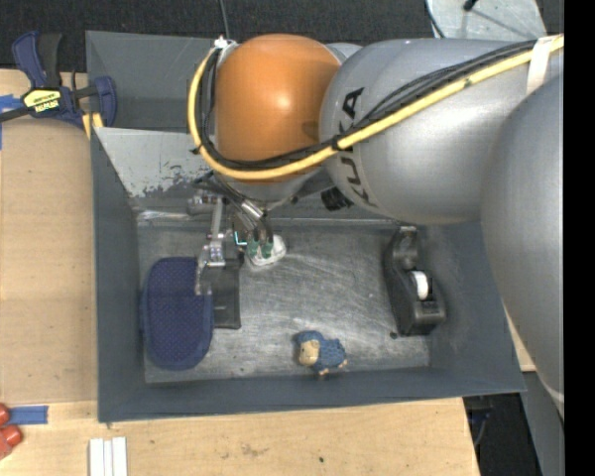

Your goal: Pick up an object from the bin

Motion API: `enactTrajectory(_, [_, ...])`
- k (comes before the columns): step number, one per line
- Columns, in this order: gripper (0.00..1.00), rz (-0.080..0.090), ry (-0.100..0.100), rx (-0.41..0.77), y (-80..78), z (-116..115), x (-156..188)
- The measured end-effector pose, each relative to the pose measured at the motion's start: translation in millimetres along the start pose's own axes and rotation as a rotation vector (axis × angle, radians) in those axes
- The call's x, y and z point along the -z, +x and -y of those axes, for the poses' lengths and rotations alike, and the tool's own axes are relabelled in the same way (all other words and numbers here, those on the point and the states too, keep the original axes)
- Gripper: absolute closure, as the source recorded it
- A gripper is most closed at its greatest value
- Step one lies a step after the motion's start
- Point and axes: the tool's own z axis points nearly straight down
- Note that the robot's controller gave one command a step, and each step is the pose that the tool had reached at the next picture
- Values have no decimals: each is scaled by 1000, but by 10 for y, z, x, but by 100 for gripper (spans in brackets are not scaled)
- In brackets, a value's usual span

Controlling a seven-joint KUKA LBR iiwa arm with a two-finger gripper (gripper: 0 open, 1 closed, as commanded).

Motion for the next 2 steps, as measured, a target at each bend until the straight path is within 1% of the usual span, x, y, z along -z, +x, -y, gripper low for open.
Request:
enactTrajectory(1, [0, 2, 2, 47, -115, 215, -902])
enactTrajectory(2, [0, 7, -3, 170, -219, 263, -1306])
